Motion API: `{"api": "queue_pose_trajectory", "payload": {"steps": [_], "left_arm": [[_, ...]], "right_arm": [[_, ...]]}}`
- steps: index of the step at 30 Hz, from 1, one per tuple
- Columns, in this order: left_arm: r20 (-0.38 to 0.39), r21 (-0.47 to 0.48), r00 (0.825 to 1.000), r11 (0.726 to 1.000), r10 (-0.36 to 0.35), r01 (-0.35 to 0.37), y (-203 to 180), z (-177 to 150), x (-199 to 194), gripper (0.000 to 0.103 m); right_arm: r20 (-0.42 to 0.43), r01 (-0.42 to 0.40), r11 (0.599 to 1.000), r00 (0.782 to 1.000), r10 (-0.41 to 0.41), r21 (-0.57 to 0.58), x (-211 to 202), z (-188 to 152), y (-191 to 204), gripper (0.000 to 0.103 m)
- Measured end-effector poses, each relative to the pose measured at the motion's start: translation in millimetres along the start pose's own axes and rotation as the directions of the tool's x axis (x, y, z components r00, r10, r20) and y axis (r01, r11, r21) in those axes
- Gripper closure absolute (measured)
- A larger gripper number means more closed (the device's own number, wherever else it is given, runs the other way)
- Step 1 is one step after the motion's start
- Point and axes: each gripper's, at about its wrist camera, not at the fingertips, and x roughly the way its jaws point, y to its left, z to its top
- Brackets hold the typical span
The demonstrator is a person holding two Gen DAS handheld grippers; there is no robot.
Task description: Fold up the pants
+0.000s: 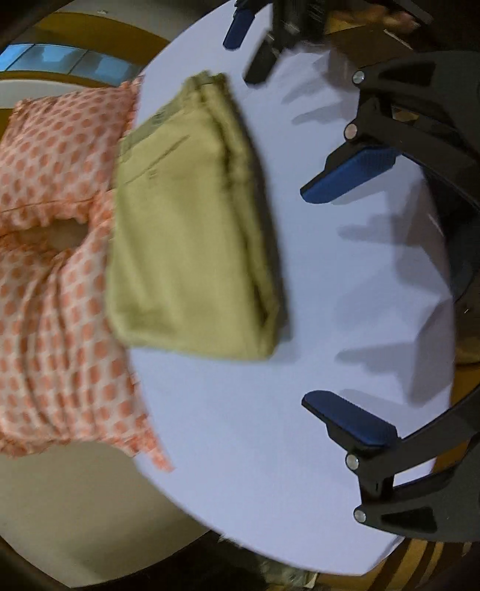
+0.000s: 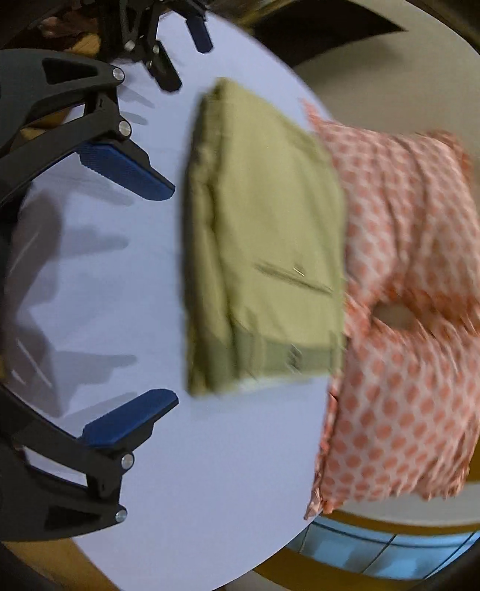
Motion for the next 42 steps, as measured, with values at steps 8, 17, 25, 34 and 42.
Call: {"api": "queue_pose_trajectory", "payload": {"steps": [8,17,25,34,42], "left_arm": [[-0.047,-0.046,0.999,0.999,-0.005,0.003,6.3,-9.9,22.2,0.002],[-0.014,-0.059,1.0,0.998,-0.023,0.022,7.2,-15.8,21.2,0.002],[-0.014,-0.059,1.0,0.998,-0.024,0.023,7.9,-15.8,21.2,0.002],[0.002,-0.057,1.0,0.998,-0.024,0.024,7.8,-16.8,18.9,0.002],[-0.001,-0.057,1.0,0.998,-0.021,0.021,8.4,-17.4,20.1,0.002]], "right_arm": [[-0.083,0.052,0.999,0.995,-0.051,0.016,25.3,-16.8,14.1,0.001],[-0.064,0.06,0.998,0.996,-0.058,0.033,23.5,-21.3,15.7,0.001],[-0.064,0.058,0.998,0.996,-0.056,0.029,23.7,-20.8,15.1,0.001],[-0.062,0.058,0.998,0.996,-0.056,0.03,24.0,-21.1,15.7,0.001],[-0.062,0.059,0.998,0.996,-0.057,0.03,24.0,-20.7,16.2,0.001]]}}
